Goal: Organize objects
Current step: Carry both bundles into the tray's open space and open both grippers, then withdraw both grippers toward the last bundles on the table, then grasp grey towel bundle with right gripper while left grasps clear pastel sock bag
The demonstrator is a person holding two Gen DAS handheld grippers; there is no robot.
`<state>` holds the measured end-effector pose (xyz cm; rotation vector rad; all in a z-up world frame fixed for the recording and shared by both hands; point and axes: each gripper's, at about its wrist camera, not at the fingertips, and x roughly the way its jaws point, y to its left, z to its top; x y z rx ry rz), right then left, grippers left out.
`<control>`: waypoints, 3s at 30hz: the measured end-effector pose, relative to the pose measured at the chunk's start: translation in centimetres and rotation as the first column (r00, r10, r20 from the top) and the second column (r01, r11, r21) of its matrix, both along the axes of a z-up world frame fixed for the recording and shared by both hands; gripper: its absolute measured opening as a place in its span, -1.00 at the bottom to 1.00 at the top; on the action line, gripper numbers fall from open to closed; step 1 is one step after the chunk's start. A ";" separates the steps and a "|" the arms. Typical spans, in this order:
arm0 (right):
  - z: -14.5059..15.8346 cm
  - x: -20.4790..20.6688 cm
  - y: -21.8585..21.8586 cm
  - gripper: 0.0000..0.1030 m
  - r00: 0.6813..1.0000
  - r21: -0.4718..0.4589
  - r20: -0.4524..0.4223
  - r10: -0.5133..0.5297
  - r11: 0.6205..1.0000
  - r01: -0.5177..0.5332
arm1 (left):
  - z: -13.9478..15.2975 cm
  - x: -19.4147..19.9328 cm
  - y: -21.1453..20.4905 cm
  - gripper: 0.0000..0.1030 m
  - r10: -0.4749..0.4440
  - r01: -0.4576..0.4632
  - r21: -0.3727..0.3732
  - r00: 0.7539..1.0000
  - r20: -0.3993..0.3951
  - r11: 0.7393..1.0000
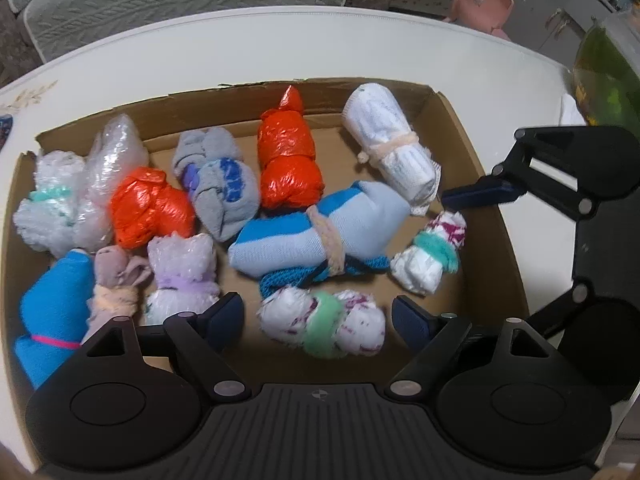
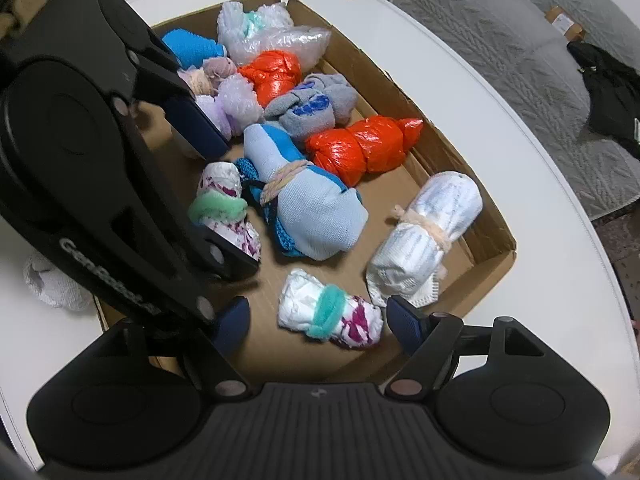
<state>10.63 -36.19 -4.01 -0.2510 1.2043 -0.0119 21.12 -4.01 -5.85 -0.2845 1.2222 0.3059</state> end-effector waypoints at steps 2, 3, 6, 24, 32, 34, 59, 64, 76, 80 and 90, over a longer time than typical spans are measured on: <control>0.0 0.0 -0.1 0.40 1.000 0.001 0.001 -0.002 1.000 0.002 | 0.3 -0.4 0.0 0.67 -0.004 0.004 0.005 1.000 -0.010 1.000; 0.0 -0.1 0.0 0.40 1.000 -0.003 -0.001 -0.003 1.000 0.003 | 0.4 -0.6 -0.1 0.68 -0.007 0.008 0.009 1.000 -0.013 1.000; 0.2 -0.2 0.1 0.41 1.000 -0.010 -0.007 -0.003 1.000 0.003 | 1.3 -2.4 0.2 0.69 -0.018 0.019 0.014 1.000 -0.017 1.000; 0.9 -1.3 2.6 0.48 1.000 -0.019 -0.027 -0.002 1.000 0.002 | 3.5 -7.2 -0.2 0.71 -0.059 0.060 0.041 0.998 -0.008 0.997; 1.1 -1.9 3.3 0.53 1.000 -0.023 -0.017 0.009 1.000 -0.010 | 3.2 -6.5 -1.2 0.71 -0.075 0.075 0.053 0.997 0.002 0.996; 1.3 -2.3 3.5 0.55 1.000 -0.022 -0.011 0.007 1.000 -0.007 | 3.4 -7.0 -1.2 0.73 -0.081 0.080 0.062 0.997 0.011 0.995; -0.1 -6.8 14.3 0.89 0.927 0.211 0.305 -0.219 0.965 0.159 | 1.9 -21.9 1.2 0.95 0.022 -0.072 0.212 0.973 0.229 0.975; -1.6 -5.4 14.2 0.85 0.912 0.227 0.352 -0.210 0.965 0.135 | 0.5 -21.5 2.1 0.95 0.042 -0.093 0.179 0.962 0.270 0.979; -1.2 -8.9 14.7 0.69 0.932 0.299 0.362 0.032 0.943 -0.149 | -1.0 -23.1 2.8 0.69 -0.054 0.037 0.055 0.933 0.356 0.998; -0.9 -9.3 14.4 0.74 0.927 0.255 0.375 -0.010 0.963 -0.092 | -1.0 -23.8 0.9 0.71 -0.139 0.124 0.066 0.935 0.326 0.990; -1.9 -6.5 15.1 0.65 0.915 0.095 0.356 0.188 0.967 -0.236 | -0.4 -23.3 2.2 0.87 -0.024 -0.015 0.130 0.956 0.292 0.991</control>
